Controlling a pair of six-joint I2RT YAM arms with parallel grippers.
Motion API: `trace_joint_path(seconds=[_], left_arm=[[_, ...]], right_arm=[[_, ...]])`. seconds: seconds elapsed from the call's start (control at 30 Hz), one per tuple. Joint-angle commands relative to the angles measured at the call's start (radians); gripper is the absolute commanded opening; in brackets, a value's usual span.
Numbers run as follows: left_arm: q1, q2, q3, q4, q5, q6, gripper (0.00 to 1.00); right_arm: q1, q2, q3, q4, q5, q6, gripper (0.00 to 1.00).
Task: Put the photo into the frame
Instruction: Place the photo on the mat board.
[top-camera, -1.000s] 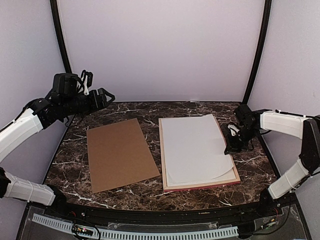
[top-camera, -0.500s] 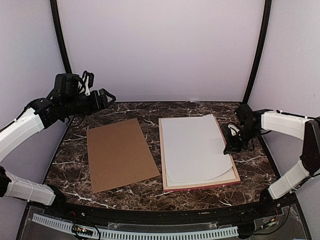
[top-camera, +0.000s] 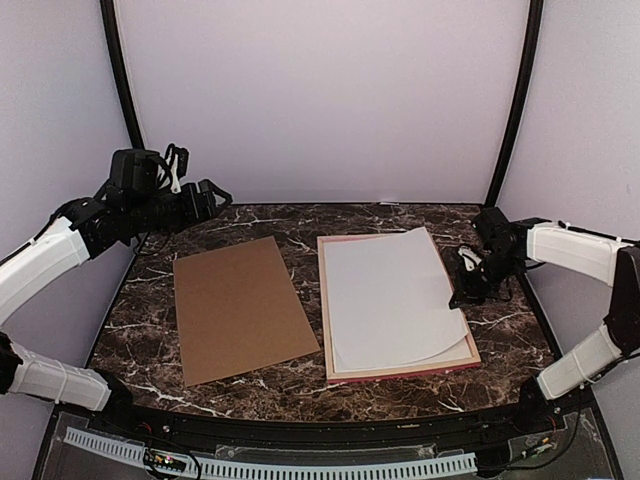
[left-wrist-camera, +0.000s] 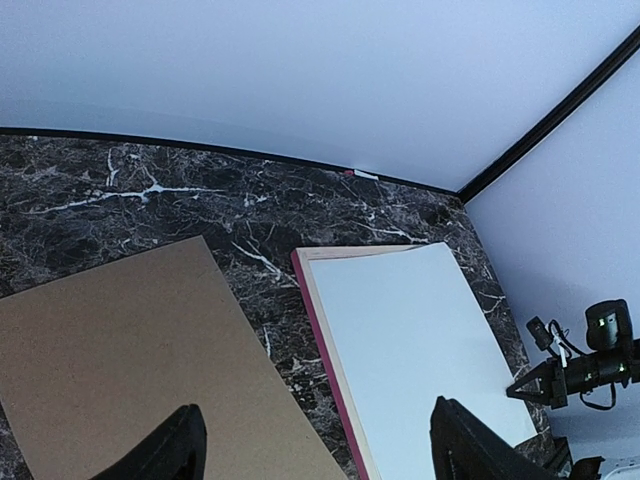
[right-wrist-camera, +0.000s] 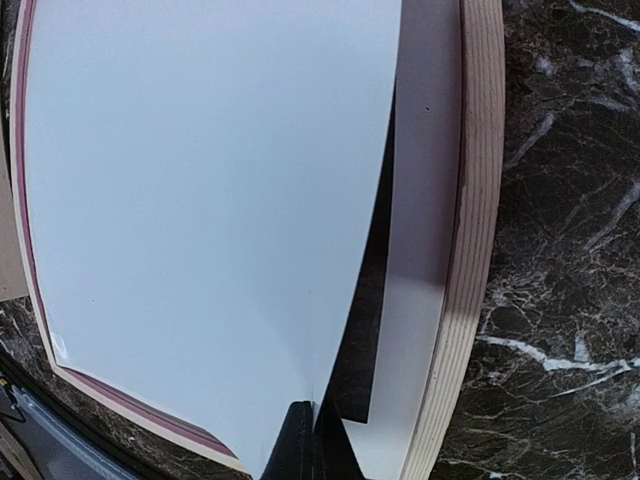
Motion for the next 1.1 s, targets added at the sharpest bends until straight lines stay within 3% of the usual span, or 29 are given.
trace_joint_path(seconds=[0.0, 0.3, 0.53, 1.07], left_arm=[[-0.002, -0.016, -0.014, 0.019, 0.001, -0.004, 0.8], [-0.002, -0.012, -0.014, 0.023, 0.005, -0.003, 0.8], [-0.003, -0.015, -0.014, 0.018, -0.001, 0.003, 0.8], [-0.002, -0.012, -0.019, 0.012, -0.011, 0.012, 0.8]], right_arm=[[-0.005, -0.02, -0.015, -0.01, 0.004, 0.008, 0.0], [-0.005, 0.009, -0.039, 0.044, -0.002, 0.031, 0.05], [-0.005, 0.025, -0.042, 0.063, 0.006, 0.039, 0.19], [-0.005, 0.02, -0.031, 0.044, 0.104, 0.057, 0.39]])
